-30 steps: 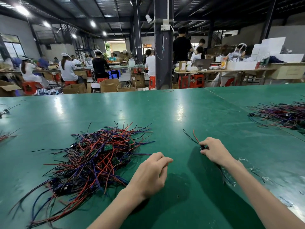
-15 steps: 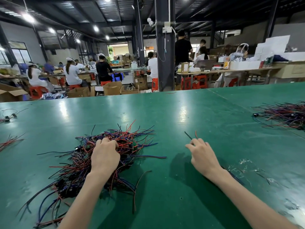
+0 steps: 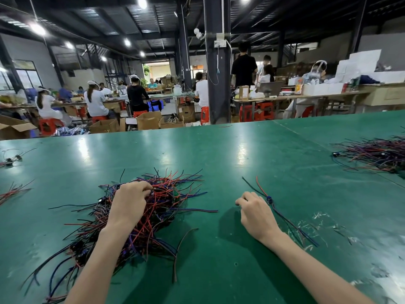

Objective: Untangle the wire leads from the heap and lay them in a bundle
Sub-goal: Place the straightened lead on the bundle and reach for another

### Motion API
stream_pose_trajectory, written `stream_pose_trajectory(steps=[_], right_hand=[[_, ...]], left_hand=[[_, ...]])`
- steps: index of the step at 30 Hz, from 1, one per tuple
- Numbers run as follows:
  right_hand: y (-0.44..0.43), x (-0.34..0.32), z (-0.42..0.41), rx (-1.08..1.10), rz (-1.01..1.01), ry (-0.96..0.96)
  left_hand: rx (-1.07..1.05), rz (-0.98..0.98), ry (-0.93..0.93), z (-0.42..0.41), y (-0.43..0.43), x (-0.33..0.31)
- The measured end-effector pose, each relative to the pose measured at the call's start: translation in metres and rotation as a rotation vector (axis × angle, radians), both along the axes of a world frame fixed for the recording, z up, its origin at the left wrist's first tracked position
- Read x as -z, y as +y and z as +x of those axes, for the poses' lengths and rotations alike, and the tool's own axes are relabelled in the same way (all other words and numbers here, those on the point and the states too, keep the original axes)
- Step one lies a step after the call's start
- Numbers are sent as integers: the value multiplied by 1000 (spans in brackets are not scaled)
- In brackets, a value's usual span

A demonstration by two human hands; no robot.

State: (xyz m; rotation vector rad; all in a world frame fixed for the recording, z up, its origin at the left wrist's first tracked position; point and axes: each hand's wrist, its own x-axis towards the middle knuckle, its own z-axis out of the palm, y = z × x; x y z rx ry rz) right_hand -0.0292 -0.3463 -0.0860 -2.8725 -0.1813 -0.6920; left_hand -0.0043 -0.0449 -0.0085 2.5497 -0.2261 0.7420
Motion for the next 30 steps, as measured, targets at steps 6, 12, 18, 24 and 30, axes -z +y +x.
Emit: stream_pose_trajectory(steps=[6, 12, 18, 24, 30], right_hand=[[-1, 0, -1, -23, 45, -13], [-3, -1, 0, -36, 63, -23], [-1, -3, -2, -63, 77, -31], [4, -10, -9, -188, 147, -124], [33, -23, -27, -375, 434, -229]], left_hand=[[7, 21, -117, 0, -4, 6], [-8, -121, -310, 0, -2, 3], [52, -329, -558, -8, -9, -1], [338, -425, -745, -19, -28, -5], [520, -317, -638, -35, -68, 11]])
